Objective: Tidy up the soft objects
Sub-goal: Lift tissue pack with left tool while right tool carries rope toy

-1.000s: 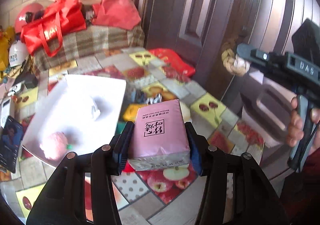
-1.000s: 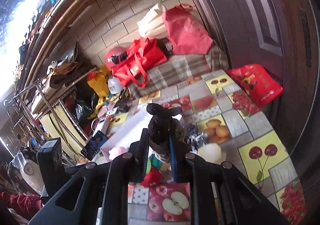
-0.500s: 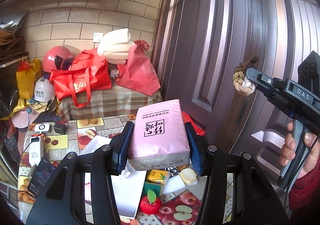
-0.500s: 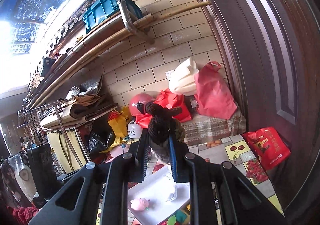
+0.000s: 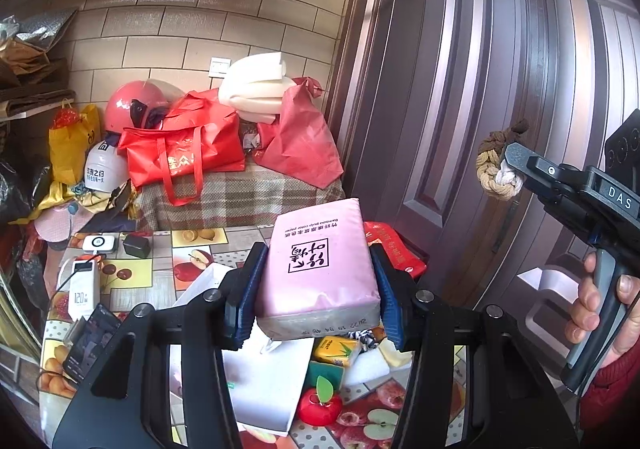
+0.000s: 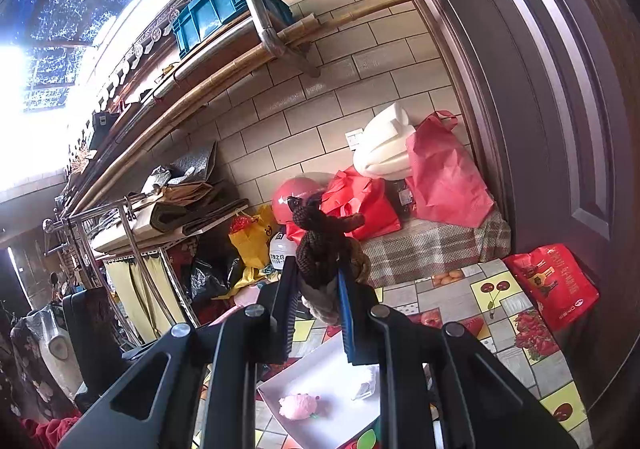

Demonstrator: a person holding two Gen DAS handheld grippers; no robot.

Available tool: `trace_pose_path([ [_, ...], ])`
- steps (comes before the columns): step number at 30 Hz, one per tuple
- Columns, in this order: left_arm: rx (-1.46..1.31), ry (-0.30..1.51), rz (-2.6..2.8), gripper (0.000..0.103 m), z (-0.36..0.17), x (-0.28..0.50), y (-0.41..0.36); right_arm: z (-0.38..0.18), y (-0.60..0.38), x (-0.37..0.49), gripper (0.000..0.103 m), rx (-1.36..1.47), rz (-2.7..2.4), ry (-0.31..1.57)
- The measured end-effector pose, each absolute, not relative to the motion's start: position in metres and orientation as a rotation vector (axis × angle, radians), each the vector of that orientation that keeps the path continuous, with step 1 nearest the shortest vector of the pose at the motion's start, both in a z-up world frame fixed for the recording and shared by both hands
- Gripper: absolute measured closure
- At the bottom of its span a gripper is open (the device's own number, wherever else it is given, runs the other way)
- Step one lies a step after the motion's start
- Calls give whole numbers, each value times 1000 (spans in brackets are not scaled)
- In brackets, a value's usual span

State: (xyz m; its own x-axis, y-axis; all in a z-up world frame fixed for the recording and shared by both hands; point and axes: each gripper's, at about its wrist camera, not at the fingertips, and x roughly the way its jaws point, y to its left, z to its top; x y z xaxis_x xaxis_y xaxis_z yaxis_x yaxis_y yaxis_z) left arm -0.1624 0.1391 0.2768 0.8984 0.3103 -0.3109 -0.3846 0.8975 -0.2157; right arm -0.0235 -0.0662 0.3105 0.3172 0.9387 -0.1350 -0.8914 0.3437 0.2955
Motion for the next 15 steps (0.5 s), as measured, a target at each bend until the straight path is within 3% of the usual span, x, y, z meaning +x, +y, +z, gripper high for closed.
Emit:
trace_pose_path([
  [15, -299, 334, 391, 53, 255, -150, 152, 296, -46, -13, 86, 166, 1233, 377],
])
